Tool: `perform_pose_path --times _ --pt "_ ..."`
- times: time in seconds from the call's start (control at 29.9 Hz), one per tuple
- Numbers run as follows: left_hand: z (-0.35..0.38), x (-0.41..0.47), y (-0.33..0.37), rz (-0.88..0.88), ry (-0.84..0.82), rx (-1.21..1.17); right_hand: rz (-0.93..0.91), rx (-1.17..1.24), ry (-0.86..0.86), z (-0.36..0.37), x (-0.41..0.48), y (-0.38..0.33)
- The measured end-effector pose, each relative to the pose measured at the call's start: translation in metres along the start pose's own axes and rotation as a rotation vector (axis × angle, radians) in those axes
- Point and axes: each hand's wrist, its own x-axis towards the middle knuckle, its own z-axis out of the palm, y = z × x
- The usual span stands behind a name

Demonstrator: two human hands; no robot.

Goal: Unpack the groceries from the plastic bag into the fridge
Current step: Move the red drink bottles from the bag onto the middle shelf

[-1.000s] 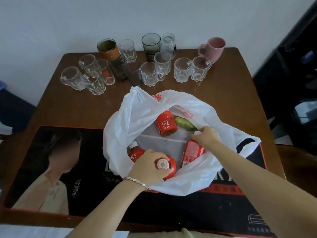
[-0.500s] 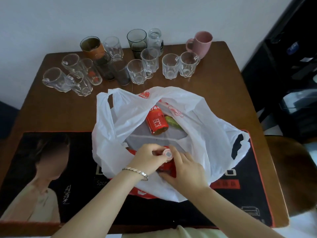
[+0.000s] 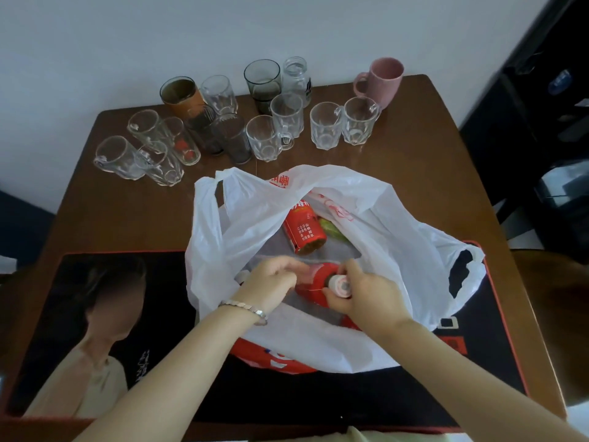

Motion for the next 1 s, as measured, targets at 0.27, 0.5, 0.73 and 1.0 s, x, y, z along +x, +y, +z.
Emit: perform_pose_path --times 0.27,0.5,0.73,1.0 --pt "0.021 0.093 0.045 0.55 0.019 1.181 0.215 0.097 0.102 -0.031 0.006 0.038" --pt "0.033 0.149 0.045 0.377 -0.146 1.374 0.303 0.117 0.083 -0.027 0.02 0.047" --pt "0.045 0.159 0.041 0.308 -0.02 1.185 0.299 0.101 0.087 -0.022 0.023 0.044" --pt "0.043 0.156 0.041 0.298 0.014 1.082 0.287 0.102 0.1 -0.02 0.024 0.044"
